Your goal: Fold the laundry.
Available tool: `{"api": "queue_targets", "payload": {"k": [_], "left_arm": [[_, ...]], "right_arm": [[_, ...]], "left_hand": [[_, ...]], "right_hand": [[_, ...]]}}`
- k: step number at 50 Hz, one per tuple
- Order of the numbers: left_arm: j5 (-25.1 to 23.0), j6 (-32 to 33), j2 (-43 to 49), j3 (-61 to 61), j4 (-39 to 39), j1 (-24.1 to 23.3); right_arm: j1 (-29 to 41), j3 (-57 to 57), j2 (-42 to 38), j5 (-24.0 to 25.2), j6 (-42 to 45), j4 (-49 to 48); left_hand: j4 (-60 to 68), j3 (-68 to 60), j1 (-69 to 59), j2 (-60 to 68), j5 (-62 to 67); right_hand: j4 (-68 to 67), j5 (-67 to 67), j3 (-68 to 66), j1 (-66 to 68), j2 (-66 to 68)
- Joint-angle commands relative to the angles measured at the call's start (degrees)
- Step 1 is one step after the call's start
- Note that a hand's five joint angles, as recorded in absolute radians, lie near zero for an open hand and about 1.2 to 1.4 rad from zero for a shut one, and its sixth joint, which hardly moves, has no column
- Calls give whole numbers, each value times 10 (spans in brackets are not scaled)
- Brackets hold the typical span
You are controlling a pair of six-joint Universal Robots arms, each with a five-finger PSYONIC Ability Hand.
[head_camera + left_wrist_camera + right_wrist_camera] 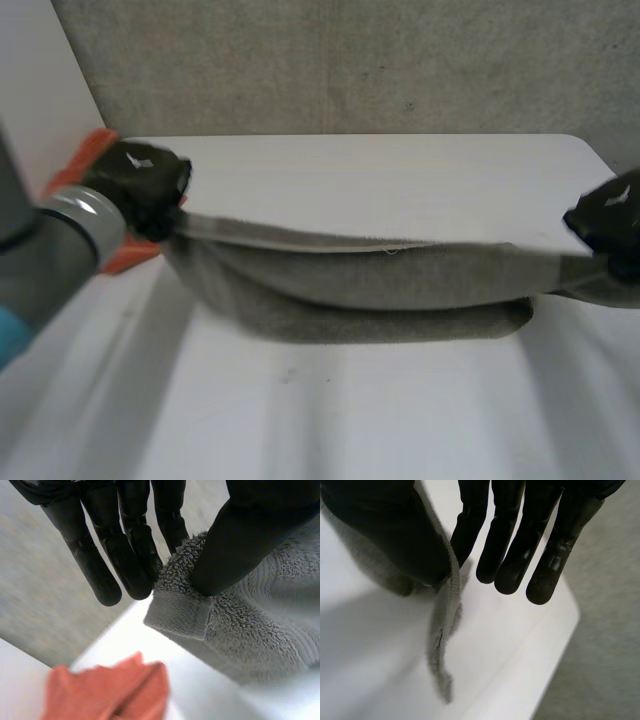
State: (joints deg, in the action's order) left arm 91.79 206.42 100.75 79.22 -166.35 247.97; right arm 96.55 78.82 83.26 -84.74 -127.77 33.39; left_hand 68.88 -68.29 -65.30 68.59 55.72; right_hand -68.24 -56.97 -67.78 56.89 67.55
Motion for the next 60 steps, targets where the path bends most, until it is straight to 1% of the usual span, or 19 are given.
{"api": "queue_targets", "payload": {"k": [1, 4, 6, 12, 16, 17, 20, 24, 25, 27, 28, 29, 32, 34, 40, 49, 53, 57, 60], "left_arm": [[-10, 18, -118, 6, 13, 15], [-13, 28, -112, 18, 13, 20], [-13, 35, -95, 24, 12, 20], [-4, 68, 57, -12, -1, 20], [18, 68, 151, -83, -8, 15], [24, 66, 167, -99, -12, 13], [47, 65, 219, -176, -50, 11], [69, 65, 249, -266, -144, 3], [73, 67, 250, -291, -196, 0], [81, 69, 249, -316, -257, -3], [84, 69, 249, -326, -285, -4], [91, 69, 243, -339, -340, -7], [102, 70, 226, -351, -411, -14], [107, 69, 211, -357, -455, -19], [113, 65, 198, -347, -464, -22], [110, 64, 203, -191, -454, -9], [109, 64, 211, -113, -450, -4], [108, 65, 240, -38, -442, -6], [107, 69, 255, 2, -417, -9]], "right_arm": [[0, -88, 39, 32, 1, 55], [0, -74, 25, 29, 3, 55], [1, -66, -8, 26, 7, 54], [7, -93, -120, 20, 4, 48], [21, -141, -189, -14, 0, 8], [30, -168, -216, -37, -1, -19], [44, -207, -243, -67, -1, -56], [73, -321, -276, -93, -5, -149], [78, -348, -282, -94, -8, -174], [83, -392, -285, -95, -19, -220], [87, -431, -285, -95, -32, -271], [89, -445, -284, -95, -38, -296], [92, -488, -275, -99, -59, -392], [92, -490, -265, -100, -61, -421], [106, -460, -244, -98, -66, -430], [118, -317, -248, -82, -66, -436], [118, -252, -268, -56, -67, -437], [117, -164, -304, -13, -65, -431], [116, -114, -326, 6, -54, -428]], "left_hand": [[111, -117, -147, 114, 143], [111, -117, -147, 114, 143], [111, -117, -147, 114, 143], [111, -117, -147, 114, 143], [111, -117, -147, 114, 143], [111, -117, -147, 114, 143], [111, -117, -147, 114, 143], [111, -117, -147, 114, 143], [111, -117, -147, 114, 143], [111, -117, -147, 114, 143], [111, -117, -147, 114, 143], [111, -117, -147, 114, 143], [111, -117, -147, 114, 143], [111, -117, -147, 114, 143], [111, -117, -147, 114, 143], [111, -117, -147, 114, 143], [111, -117, -147, 114, 143], [111, -117, -147, 114, 143], [111, -117, -147, 114, 143]], "right_hand": [[-118, -130, -122, 231, 125], [-118, -130, -122, 231, 125], [-118, -130, -122, 231, 125], [-118, -130, -122, 231, 125], [-118, -130, -122, 231, 125], [-118, -130, -122, 231, 125], [-118, -130, -122, 231, 125], [-118, -130, -122, 231, 125], [-118, -130, -122, 231, 125], [-118, -130, -122, 231, 125], [-118, -130, -122, 231, 125], [-118, -130, -122, 231, 125], [-118, -130, -122, 231, 125], [-118, -130, -122, 231, 125], [-118, -130, -122, 231, 125], [-118, -130, -122, 231, 125], [-118, -130, -122, 231, 125], [-118, -130, -122, 231, 125], [-118, -130, -122, 231, 125]]}}
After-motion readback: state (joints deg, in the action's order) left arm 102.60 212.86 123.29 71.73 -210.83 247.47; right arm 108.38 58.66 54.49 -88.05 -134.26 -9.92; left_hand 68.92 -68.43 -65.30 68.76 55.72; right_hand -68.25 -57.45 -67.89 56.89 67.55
